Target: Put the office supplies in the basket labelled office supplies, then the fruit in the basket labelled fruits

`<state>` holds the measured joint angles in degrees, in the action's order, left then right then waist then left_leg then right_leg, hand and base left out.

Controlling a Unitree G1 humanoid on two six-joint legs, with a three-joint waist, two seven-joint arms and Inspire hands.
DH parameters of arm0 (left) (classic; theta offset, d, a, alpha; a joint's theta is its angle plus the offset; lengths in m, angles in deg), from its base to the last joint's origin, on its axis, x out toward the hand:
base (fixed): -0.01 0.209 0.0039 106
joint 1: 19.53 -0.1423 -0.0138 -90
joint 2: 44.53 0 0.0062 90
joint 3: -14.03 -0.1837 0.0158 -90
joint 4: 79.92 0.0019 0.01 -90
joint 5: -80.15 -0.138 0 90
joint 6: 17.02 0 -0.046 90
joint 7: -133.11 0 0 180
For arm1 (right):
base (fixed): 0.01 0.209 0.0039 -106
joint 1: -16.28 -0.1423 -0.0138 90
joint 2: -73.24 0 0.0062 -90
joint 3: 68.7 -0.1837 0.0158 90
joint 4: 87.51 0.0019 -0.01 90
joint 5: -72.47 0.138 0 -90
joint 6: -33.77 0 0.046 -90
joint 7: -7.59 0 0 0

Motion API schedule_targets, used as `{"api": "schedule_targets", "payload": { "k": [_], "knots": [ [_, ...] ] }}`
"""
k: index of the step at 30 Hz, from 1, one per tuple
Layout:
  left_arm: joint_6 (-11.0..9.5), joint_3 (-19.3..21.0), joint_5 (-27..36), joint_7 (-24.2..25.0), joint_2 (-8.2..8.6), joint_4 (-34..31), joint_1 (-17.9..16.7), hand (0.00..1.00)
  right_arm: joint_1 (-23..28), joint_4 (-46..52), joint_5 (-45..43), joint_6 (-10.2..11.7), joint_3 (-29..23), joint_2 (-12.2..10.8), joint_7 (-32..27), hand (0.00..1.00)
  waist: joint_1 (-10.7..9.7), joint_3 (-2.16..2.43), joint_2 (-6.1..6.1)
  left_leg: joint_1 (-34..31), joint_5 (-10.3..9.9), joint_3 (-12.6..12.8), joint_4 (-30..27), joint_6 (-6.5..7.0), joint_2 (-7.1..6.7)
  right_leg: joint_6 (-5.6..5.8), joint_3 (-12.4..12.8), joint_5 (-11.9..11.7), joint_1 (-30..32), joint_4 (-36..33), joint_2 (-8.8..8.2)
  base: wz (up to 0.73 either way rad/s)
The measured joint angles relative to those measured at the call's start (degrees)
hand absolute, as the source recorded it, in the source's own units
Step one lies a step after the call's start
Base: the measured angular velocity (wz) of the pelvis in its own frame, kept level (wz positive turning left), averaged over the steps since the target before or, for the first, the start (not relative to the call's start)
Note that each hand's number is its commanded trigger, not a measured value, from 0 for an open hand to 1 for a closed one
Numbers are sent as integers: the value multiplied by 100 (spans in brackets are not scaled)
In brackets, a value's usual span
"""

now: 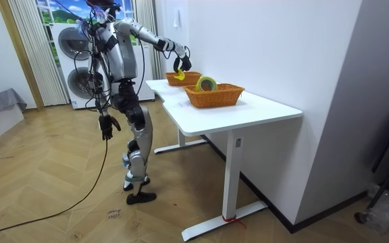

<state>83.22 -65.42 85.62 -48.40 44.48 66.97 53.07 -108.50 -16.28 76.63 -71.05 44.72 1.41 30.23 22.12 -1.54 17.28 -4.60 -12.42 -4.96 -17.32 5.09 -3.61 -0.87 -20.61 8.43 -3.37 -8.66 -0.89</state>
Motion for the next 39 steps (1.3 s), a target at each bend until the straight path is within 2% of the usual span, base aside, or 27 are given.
{"api": "schedule_targets", "payload": {
  "k": [2,9,17,21,28,39],
  "knots": [
    [-22,2,-3,2,-8,7,0,0,0,0,-16,0,0,62,9,100,-16,2,3,20,0,2,3,0,0,0,2,0,-32,1,1,0],
    [-1,165,-3,-2,-17,68,5,0,-5,358,-72,-22,-15,378,13,100,-109,59,71,45,-1,2,2,0,1,0,5,0,-66,0,4,0],
    [-18,174,-114,-51,-21,105,1,0,-5,513,-86,-20,-16,395,6,100,-138,60,72,88,-1,11,4,0,1,0,7,0,-89,-3,2,0],
    [-28,174,-115,-61,-17,145,1,0,-5,708,-322,-13,-16,470,-10,100,-139,64,79,89,-1,8,23,1,0,0,6,-1,-81,-5,2,0],
    [-52,162,-108,-45,-19,167,1,0,-28,829,-699,-14,-6,471,-251,100,-113,66,87,110,-2,9,61,1,2,-1,12,-1,-75,-6,2,0],
    [-85,163,-73,-30,-67,162,2,0,-272,813,-693,-20,201,470,-657,100,-10,47,184,13,-48,-62,-32,9,-2,0,-8,0,-65,-7,15,3]
  ]
}}
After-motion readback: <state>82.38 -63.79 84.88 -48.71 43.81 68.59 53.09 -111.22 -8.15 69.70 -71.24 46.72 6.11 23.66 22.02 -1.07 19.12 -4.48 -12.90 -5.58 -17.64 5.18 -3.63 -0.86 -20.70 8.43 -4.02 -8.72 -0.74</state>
